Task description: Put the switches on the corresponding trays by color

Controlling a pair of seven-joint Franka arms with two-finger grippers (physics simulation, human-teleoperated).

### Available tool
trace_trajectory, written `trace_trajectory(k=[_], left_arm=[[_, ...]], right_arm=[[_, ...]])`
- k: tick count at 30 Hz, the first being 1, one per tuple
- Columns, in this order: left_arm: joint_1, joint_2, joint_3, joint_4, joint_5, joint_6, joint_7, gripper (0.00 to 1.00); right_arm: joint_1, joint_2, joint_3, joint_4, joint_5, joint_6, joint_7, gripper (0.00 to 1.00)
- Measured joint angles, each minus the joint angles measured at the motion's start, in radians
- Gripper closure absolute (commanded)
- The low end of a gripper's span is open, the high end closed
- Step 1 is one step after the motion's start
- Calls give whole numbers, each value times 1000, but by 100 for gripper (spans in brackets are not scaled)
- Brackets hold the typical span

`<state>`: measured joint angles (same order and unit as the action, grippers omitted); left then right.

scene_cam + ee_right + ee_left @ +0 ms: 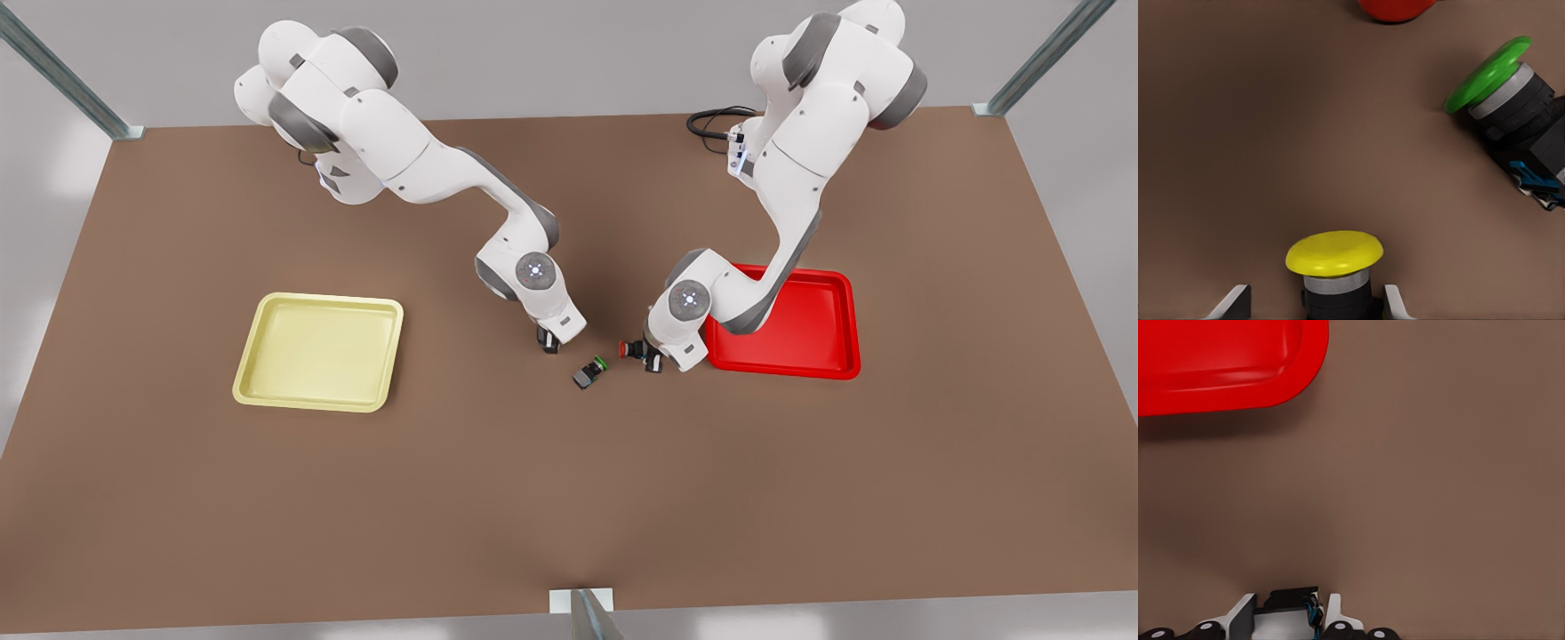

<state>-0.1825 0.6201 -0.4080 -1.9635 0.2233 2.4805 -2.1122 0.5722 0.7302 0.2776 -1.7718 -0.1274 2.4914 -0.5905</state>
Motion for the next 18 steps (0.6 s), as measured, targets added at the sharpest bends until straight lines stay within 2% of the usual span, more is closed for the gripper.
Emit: trace_trajectory(k=[1,3,6,12,16,18], left_arm=[[0,0,-1,0,0,-1,0,41],[0,0,-2,0,0,-9,-2,45],[0,-1,-2,0,-1,-15,-2,47],[0,-8,-2,2,-4,-21,-1,47],[0,-13,-2,14,-9,-41,0,47],[4,-14,9,99,-11,-149,4,47]], right_arm=[[0,0,0,0,0,1,0,50],[-2,-2,0,0,0,0,1,58],[-4,-3,0,0,2,-2,-1,60],[-15,-21,0,-1,30,-33,-17,52],[-11,-75,0,-3,1,-96,97,47],[-25,-88,-1,1,4,-101,100,47]])
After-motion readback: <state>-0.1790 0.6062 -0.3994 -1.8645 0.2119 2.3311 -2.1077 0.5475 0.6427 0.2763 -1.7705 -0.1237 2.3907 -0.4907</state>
